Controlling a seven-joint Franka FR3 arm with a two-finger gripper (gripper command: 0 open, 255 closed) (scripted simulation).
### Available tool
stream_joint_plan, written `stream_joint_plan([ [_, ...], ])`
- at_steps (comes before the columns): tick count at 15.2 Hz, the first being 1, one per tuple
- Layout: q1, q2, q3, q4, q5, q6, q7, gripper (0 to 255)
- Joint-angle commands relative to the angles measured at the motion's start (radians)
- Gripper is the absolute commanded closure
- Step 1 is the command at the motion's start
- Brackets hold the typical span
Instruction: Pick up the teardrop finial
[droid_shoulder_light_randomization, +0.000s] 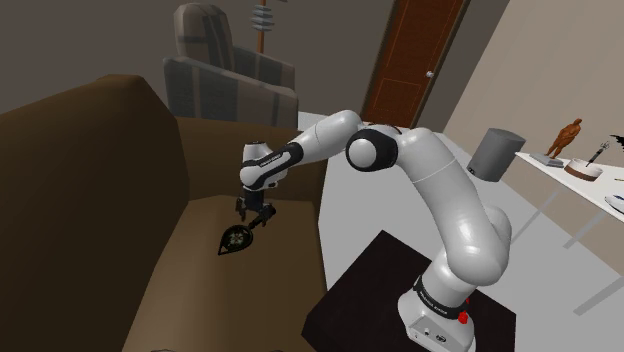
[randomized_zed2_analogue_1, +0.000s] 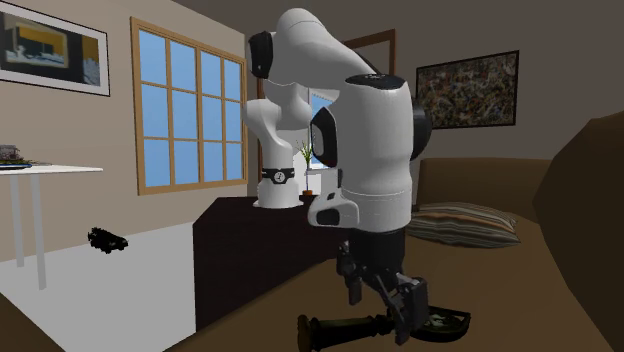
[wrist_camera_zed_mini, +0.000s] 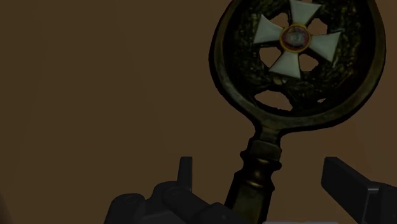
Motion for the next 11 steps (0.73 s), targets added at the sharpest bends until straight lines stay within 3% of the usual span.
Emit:
stream_joint_plan([
  [1, 0.001, 0.02, -0.001, 0.013, -0.001, 0.007, -0.001, 0],
  [2, 0.001, 0.02, -0.001, 0.013, -0.001, 0.007, -0.001, 0],
  [3, 0.001, 0.019, -0.001, 0.012, -0.001, 0.008, -0.001, 255],
  [11, 0.001, 0.02, -0.001, 0.013, -0.001, 0.007, -0.001, 255],
])
